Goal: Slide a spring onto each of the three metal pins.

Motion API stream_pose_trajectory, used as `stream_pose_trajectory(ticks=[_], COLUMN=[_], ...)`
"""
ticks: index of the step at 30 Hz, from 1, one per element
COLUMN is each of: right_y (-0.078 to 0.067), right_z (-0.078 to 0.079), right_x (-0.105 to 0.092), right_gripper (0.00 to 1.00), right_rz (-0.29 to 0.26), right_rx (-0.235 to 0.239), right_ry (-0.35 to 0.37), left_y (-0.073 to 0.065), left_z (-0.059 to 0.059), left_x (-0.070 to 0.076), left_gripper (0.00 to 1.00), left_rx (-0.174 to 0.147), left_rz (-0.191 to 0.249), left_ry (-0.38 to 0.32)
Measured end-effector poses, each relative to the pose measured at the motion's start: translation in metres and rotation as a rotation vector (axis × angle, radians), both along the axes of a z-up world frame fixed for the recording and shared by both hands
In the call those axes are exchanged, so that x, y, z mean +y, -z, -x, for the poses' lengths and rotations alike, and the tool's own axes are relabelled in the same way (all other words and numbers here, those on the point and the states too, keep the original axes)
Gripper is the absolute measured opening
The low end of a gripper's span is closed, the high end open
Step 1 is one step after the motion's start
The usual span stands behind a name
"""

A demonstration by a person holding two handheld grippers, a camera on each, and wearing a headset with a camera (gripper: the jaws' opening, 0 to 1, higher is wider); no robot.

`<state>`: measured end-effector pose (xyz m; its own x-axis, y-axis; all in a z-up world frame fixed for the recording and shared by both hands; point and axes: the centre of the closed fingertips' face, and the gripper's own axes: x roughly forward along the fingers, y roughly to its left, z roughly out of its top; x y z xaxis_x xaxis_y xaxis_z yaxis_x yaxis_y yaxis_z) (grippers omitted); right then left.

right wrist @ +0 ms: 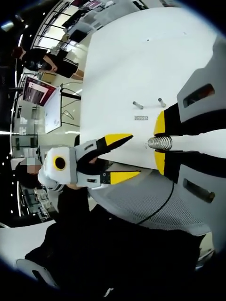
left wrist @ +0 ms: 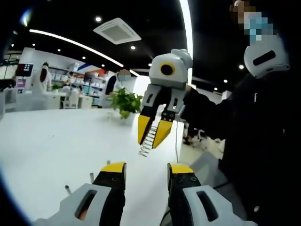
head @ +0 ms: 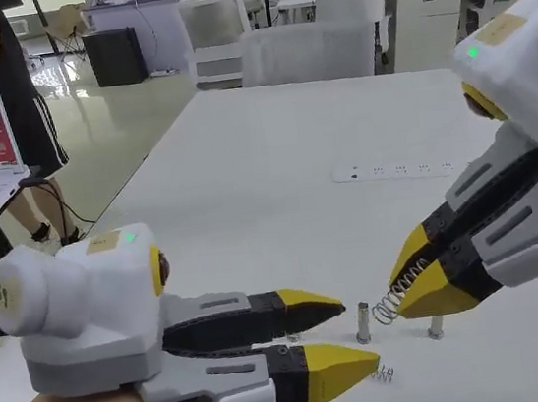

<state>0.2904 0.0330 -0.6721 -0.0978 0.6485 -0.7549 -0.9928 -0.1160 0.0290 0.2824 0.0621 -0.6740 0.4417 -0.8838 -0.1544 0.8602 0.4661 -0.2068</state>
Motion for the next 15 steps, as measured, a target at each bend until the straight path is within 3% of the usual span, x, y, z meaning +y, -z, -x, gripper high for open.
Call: stream_pose_trajectory(ticks=[5, 10, 15], right_y=[0.011, 0.023, 0.031], right_z=[-0.020, -0.041, -0.057], right_x=[-0.011, -0.023, -0.033], right_gripper=[0.08, 0.08, 0.08], right_rz=[0.049, 0.106, 0.150], right_rx=[-0.032, -0.065, -0.089], right_ry=[0.054, 0.112, 0.146], left_y=[0.013, 0.025, 0.034], left_z=[-0.007, -0.010, -0.009], left_x=[0.022, 0.037, 0.047], left_gripper=[0.38, 0.46, 0.49], left_rx=[-0.026, -0.032, -0.024], left_rz=[-0.074, -0.144, -0.180], left_ry=[-0.102, -0.164, -0.202])
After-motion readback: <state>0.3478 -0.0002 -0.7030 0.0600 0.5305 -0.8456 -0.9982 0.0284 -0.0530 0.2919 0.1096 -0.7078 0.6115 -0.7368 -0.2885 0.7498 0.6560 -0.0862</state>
